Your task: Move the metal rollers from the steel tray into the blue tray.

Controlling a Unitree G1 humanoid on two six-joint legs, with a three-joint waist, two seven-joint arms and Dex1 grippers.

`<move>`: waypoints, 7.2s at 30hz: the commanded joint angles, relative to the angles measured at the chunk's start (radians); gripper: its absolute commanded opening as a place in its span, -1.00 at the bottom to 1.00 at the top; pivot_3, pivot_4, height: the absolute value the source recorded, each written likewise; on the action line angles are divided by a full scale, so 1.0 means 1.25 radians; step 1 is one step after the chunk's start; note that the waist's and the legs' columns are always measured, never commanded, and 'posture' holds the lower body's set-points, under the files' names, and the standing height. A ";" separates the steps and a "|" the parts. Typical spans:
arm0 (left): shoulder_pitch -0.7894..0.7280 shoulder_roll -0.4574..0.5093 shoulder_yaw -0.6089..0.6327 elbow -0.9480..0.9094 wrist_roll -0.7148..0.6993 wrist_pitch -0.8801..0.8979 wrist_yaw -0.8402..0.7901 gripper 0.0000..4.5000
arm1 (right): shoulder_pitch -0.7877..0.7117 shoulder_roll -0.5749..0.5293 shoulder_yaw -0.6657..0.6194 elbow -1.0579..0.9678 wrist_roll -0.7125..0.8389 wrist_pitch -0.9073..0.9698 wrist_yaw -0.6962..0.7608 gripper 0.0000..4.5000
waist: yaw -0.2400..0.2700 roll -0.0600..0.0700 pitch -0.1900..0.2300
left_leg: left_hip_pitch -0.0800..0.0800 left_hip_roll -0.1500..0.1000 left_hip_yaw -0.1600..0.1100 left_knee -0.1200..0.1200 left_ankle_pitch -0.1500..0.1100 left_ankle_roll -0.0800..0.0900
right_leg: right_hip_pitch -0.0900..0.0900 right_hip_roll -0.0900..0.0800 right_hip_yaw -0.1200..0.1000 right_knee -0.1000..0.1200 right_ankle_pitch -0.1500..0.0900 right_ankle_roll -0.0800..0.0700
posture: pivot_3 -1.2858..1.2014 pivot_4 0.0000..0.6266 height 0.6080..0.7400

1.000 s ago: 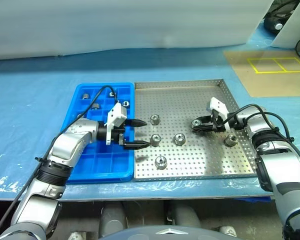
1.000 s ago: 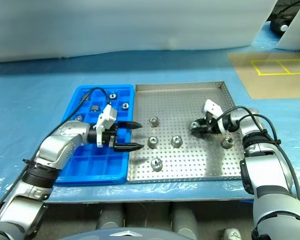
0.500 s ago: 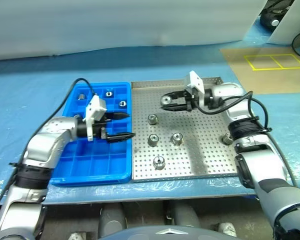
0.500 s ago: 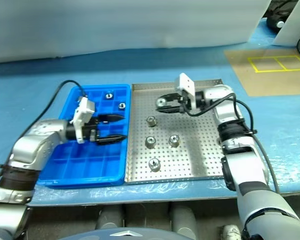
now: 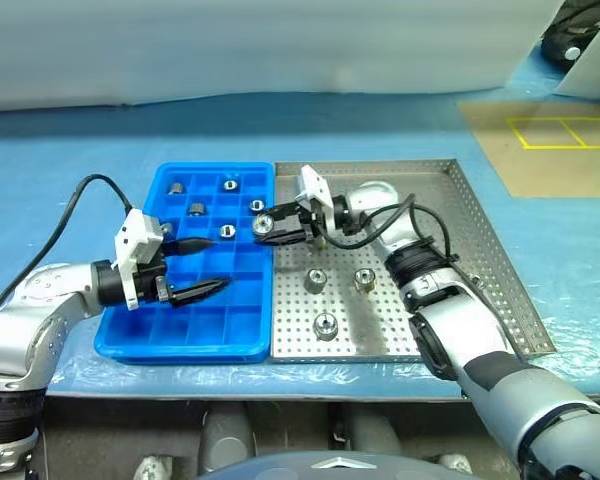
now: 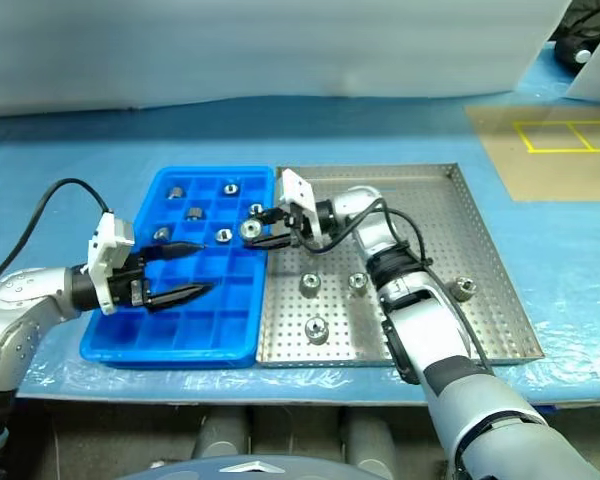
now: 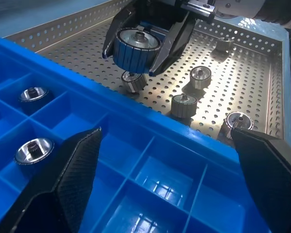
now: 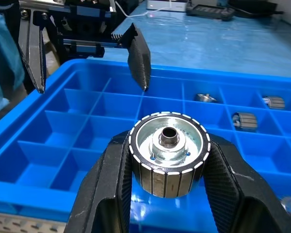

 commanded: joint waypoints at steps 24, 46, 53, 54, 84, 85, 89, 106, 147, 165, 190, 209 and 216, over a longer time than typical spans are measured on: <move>-0.021 0.014 0.000 -0.002 -0.024 -0.004 0.014 1.00 | -0.027 0.094 0.000 0.209 -0.096 -0.155 -0.130 0.31 | 0.001 0.000 0.000 | 0.000 0.001 0.000 0.000 0.001 -0.002 | 0.000 0.000 0.000 0.002 0.000 0.000 | 0.21 -0.52 1.00; -0.187 -0.033 -0.176 0.111 0.041 -0.055 -0.086 1.00 | -0.003 -0.227 -0.076 -0.101 0.004 -0.004 0.025 0.76 | 0.000 -0.001 0.000 | 0.000 0.001 0.000 0.001 0.003 -0.005 | 0.001 0.000 0.000 0.002 0.000 0.000 | 0.09 -0.52 1.00; -0.232 -0.136 -0.254 0.136 0.059 -0.071 -0.077 1.00 | 0.174 -0.415 -0.112 -0.295 0.053 0.144 0.033 0.76 | -0.008 -0.001 0.000 | 0.000 0.000 0.000 0.001 0.005 -0.003 | 0.001 0.000 0.001 0.002 0.000 0.000 | 0.01 -0.52 1.00; -0.242 -0.149 -0.257 0.144 0.060 -0.071 -0.075 1.00 | 0.209 -0.434 -0.117 -0.340 0.067 0.175 0.033 0.76 | -0.009 -0.001 0.000 | 0.000 0.000 0.000 0.001 0.005 -0.003 | 0.001 0.000 0.002 0.002 0.000 0.000 | 0.01 -0.52 1.00; -0.279 -0.181 -0.272 0.203 0.071 -0.083 -0.115 1.00 | 0.477 -0.685 -0.231 -0.140 0.043 0.125 -0.061 0.76 | -0.044 -0.001 0.000 | 0.010 -0.003 0.003 0.003 0.001 0.003 | 0.014 0.000 0.002 -0.001 0.000 0.002 | -0.06 -0.52 1.00; -0.275 -0.180 -0.272 0.198 0.070 -0.081 -0.114 1.00 | 0.476 -0.683 -0.229 -0.139 0.043 0.125 -0.058 0.76 | -0.044 -0.001 0.000 | 0.010 -0.003 0.003 0.003 0.001 0.003 | 0.014 0.000 0.002 -0.001 0.000 0.001 | -0.06 -0.52 1.00; -0.251 -0.174 -0.268 0.175 0.064 -0.072 -0.106 1.00 | 0.479 -0.678 -0.213 -0.168 0.043 0.130 -0.040 0.76 | -0.044 -0.001 0.000 | 0.009 -0.002 0.003 0.002 0.002 0.006 | 0.014 0.000 0.002 -0.003 0.000 0.001 | -0.05 -0.52 1.00; -0.238 -0.170 -0.263 0.162 0.064 -0.069 -0.090 1.00 | 0.452 -0.638 -0.155 -0.107 -0.010 0.069 -0.043 0.76 | -0.043 -0.002 0.000 | 0.008 -0.002 0.003 0.001 0.001 0.007 | 0.015 0.000 0.001 -0.008 0.000 0.001 | -0.03 -0.52 1.00; -0.016 0.048 0.019 -0.003 -0.022 -0.005 -0.048 1.00 | 0.120 -0.162 0.035 -0.475 0.136 0.292 0.027 -0.24 | -0.012 -0.001 0.001 | -0.002 0.001 0.002 -0.004 0.004 0.003 | 0.003 0.000 -0.001 -0.008 0.000 0.001 | 0.17 -0.52 1.00; -0.032 0.043 -0.021 -0.049 -0.058 0.039 -0.016 1.00 | 0.258 -0.082 0.204 -0.546 0.106 0.334 -0.028 -0.24 | 0.002 -0.001 0.001 | 0.003 0.002 0.001 -0.004 0.007 -0.008 | 0.003 0.000 0.000 0.000 0.000 0.001 | 0.17 -0.52 1.00; -0.103 0.026 -0.077 0.004 -0.043 0.015 -0.031 1.00 | 0.254 -0.051 0.223 -0.475 0.073 0.308 -0.026 0.98 | 0.000 -0.001 0.000 | 0.004 0.001 0.000 -0.004 0.007 -0.009 | 0.003 0.000 0.000 0.002 0.000 0.001 | 0.16 -0.52 1.00; -0.157 -0.050 -0.173 0.035 -0.017 -0.010 -0.048 1.00 | 0.238 -0.367 -0.038 -0.374 0.085 0.205 -0.052 0.98 | 0.000 -0.002 0.000 | 0.002 0.001 0.000 -0.002 0.007 -0.008 | 0.003 0.000 0.001 0.002 0.000 0.001 | 0.08 -0.52 1.00; -0.201 -0.082 -0.204 0.081 -0.003 -0.021 -0.065 1.00 | 0.275 -0.290 -0.041 -0.397 0.079 0.195 -0.142 0.98 | -0.029 -0.002 0.000 | 0.002 0.001 0.001 -0.001 0.008 -0.008 | 0.003 0.000 0.002 0.005 0.000 0.001 | 0.02 -0.52 1.00</move>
